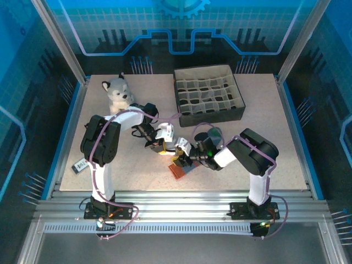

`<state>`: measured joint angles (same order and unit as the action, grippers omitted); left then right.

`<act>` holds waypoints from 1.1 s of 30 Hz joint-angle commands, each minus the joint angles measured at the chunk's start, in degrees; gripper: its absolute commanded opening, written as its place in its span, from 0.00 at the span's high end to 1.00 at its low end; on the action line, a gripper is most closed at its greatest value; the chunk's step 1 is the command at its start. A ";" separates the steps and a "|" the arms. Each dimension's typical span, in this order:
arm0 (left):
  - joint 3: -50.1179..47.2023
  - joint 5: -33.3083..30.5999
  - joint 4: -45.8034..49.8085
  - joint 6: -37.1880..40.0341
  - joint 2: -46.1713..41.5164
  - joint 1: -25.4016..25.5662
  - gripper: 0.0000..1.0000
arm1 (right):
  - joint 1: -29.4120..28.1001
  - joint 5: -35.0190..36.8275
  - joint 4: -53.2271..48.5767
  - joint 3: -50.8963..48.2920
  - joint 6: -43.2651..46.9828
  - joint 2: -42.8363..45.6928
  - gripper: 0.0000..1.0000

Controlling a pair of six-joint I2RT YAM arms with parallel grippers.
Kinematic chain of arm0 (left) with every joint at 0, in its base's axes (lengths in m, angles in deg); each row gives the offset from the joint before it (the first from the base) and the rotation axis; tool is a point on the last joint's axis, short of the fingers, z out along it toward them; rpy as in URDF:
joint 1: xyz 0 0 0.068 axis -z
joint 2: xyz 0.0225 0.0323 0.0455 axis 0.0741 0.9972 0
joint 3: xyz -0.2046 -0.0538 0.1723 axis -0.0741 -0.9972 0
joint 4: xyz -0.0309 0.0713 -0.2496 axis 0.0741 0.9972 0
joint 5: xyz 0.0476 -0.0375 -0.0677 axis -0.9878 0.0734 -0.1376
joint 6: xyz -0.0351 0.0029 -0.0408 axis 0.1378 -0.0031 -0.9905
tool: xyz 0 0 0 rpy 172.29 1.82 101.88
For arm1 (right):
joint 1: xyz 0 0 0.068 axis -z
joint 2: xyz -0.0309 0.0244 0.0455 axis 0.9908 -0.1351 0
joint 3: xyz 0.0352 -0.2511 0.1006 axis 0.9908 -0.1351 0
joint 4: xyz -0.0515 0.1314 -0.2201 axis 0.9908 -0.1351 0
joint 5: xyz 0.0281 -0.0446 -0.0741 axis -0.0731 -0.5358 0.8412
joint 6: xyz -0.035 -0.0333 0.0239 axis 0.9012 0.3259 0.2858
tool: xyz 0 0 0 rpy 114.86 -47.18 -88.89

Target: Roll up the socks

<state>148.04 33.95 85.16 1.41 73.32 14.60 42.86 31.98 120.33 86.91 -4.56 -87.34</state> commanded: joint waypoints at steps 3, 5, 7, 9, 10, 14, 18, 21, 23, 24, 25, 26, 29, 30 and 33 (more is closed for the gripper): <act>1.50 3.33 2.94 2.11 0.46 -0.39 1.00 | -0.38 -0.75 0.69 -0.51 -0.73 1.84 0.53; 1.54 3.16 2.89 1.92 0.55 -0.39 1.00 | -0.43 -1.52 0.18 -0.25 -0.70 2.14 0.53; 1.85 2.78 2.83 1.37 0.75 -0.39 1.00 | -0.57 -1.80 -0.19 -0.09 -0.72 2.54 0.52; 2.36 2.50 2.76 0.61 1.06 -0.31 1.00 | -0.53 -2.01 -0.45 0.02 -0.80 2.99 0.52; 2.39 2.54 2.72 0.49 1.08 -0.31 1.00 | -0.53 -2.32 -0.54 0.02 -0.85 3.00 0.52; 2.33 2.19 2.49 0.26 1.16 0.04 1.00 | -0.46 -4.21 -0.73 0.53 -1.77 2.93 0.63; 2.33 0.30 1.71 -1.62 0.75 1.21 1.00 | 0.20 -4.92 -0.64 -0.07 -4.48 4.48 0.94; 1.69 0.13 -0.35 -4.54 -0.50 2.30 1.00 | 1.60 -5.59 -4.05 -0.31 -6.59 7.25 1.00; 0.35 0.21 -3.03 -6.53 -1.71 3.05 1.00 | 1.72 -5.90 -8.65 -0.34 -5.02 9.25 1.00; -0.31 0.05 -4.74 -7.74 -2.43 3.49 1.00 | 1.68 -6.04 -11.14 -0.27 -3.98 10.09 1.00; -0.93 -0.07 -6.12 -8.97 -3.10 3.92 0.98 | 1.82 -6.49 -13.71 -0.12 -3.13 10.48 1.00; -1.79 -0.50 -8.13 -10.77 -3.92 4.45 0.95 | 2.04 -6.65 -16.23 0.11 -2.31 10.92 1.00; -4.64 -0.70 -14.52 -17.62 -6.92 5.47 0.86 | 2.84 -7.18 -20.19 -0.48 -1.96 11.92 1.00; -6.12 -1.39 -17.42 -20.48 -8.45 5.73 0.83 | 3.30 -7.81 -21.09 -0.69 -2.27 12.04 1.00; -11.10 -3.04 -25.33 -28.90 -13.94 6.11 0.75 | 4.52 -10.05 -23.58 -0.67 -3.93 11.39 1.00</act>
<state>140.13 31.50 69.99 -16.91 65.19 19.65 46.64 25.86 102.70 86.59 -7.62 -76.12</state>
